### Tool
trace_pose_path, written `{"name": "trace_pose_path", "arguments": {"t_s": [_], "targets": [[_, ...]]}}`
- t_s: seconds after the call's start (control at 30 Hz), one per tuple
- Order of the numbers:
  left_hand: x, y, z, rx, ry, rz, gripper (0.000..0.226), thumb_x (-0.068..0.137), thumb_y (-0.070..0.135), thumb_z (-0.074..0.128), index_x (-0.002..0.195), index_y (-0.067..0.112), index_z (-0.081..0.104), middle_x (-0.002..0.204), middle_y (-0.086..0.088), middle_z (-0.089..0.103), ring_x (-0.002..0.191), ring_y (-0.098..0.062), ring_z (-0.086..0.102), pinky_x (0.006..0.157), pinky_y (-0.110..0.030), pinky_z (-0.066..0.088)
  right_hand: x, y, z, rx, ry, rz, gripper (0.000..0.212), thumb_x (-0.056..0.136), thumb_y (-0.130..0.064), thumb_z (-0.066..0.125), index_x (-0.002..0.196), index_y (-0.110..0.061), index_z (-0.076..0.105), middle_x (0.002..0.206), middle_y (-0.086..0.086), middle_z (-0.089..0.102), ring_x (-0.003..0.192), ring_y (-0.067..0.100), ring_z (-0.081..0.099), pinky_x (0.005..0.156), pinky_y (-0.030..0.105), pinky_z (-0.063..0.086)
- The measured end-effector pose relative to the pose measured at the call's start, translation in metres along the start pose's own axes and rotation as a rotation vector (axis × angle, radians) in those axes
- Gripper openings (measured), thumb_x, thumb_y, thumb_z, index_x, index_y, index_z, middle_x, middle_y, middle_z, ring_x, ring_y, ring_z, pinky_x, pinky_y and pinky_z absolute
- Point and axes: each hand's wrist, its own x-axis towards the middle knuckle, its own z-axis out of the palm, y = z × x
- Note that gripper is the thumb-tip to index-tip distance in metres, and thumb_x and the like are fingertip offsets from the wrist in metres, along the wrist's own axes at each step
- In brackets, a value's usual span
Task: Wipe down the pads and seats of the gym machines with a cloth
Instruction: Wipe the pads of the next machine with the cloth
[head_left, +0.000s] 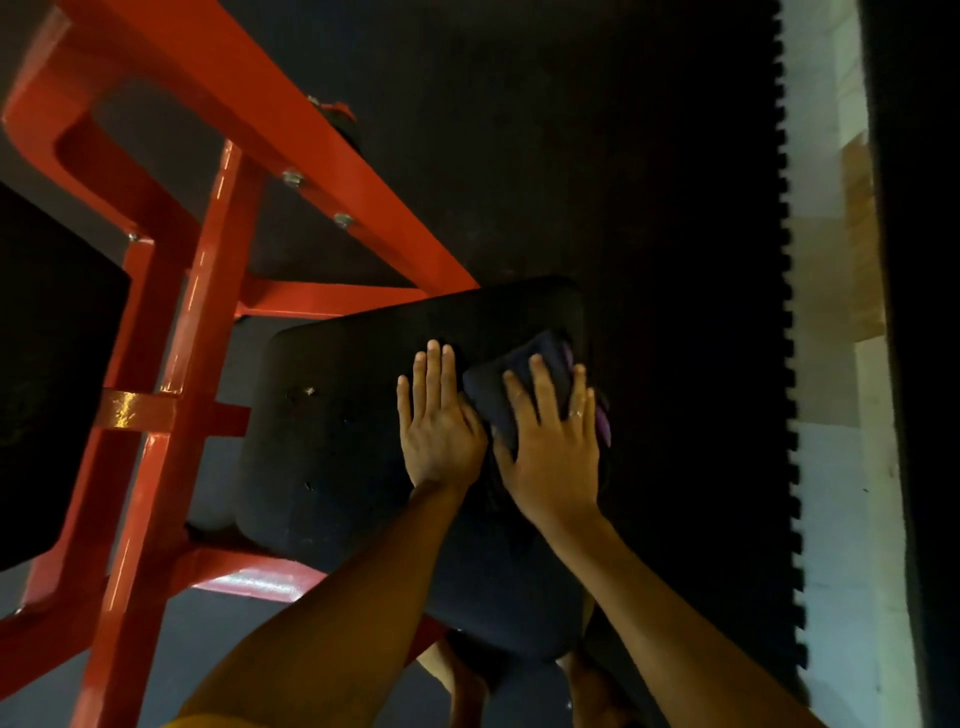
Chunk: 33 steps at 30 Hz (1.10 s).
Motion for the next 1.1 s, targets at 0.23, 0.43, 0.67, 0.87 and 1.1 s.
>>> {"name": "trace_pose_path", "arguments": {"t_s": [0.23, 0.43, 0.67, 0.87, 1.1], "targets": [[-0.001, 0.007, -0.005, -0.029, 0.045, 0.023, 0.062, 0.099, 0.03, 0.024, 0.158, 0.013, 0.029, 0.165, -0.007, 0.026, 0.154, -0.022, 0.019, 0.127, -0.043, 0.01, 0.0, 0.014, -0.006, 0.291, 0.014, 0.456, 0.072, 0.098, -0.061, 0.049, 0.158, -0.029, 0.024, 0.167, 0.013, 0.017, 0.143, 0.041, 0.04, 0.102, 0.053, 0.049], [-0.026, 0.002, -0.003, -0.021, 0.017, 0.07, 0.061, 0.102, 0.034, 0.021, 0.158, 0.009, 0.027, 0.166, -0.01, 0.023, 0.155, -0.024, 0.017, 0.127, -0.044, 0.009, -0.056, -0.011, 0.004, 0.074, 0.077, 0.301, 0.075, 0.099, -0.063, 0.044, 0.161, -0.024, 0.027, 0.166, 0.025, 0.017, 0.144, 0.05, 0.033, 0.111, 0.056, 0.04], [-0.081, -0.017, -0.006, -0.003, 0.029, 0.17, 0.059, 0.104, 0.033, 0.03, 0.156, 0.007, 0.032, 0.164, -0.013, 0.027, 0.153, -0.027, 0.022, 0.126, -0.045, 0.014, -0.059, 0.005, 0.0, 0.417, -0.004, 0.583, 0.081, 0.096, -0.069, 0.045, 0.161, -0.034, 0.011, 0.163, 0.017, 0.026, 0.139, 0.044, 0.043, 0.103, 0.055, 0.048], [-0.103, -0.029, -0.009, -0.015, -0.001, 0.198, 0.059, 0.104, 0.033, 0.03, 0.157, 0.006, 0.03, 0.165, -0.013, 0.025, 0.154, -0.027, 0.019, 0.127, -0.045, 0.012, -0.122, -0.022, 0.007, 0.404, 0.092, 0.672, 0.083, 0.097, -0.064, 0.049, 0.161, -0.022, 0.018, 0.154, 0.015, 0.039, 0.124, 0.039, 0.058, 0.089, 0.049, 0.055], [-0.107, -0.03, -0.006, -0.017, 0.026, 0.239, 0.058, 0.104, 0.031, 0.032, 0.156, 0.005, 0.032, 0.164, -0.015, 0.027, 0.153, -0.03, 0.022, 0.126, -0.046, 0.014, -0.153, -0.021, 0.008, 0.462, 0.091, 0.665, 0.083, 0.097, -0.066, 0.047, 0.162, -0.026, 0.015, 0.16, 0.014, 0.03, 0.134, 0.04, 0.05, 0.098, 0.051, 0.051]]}}
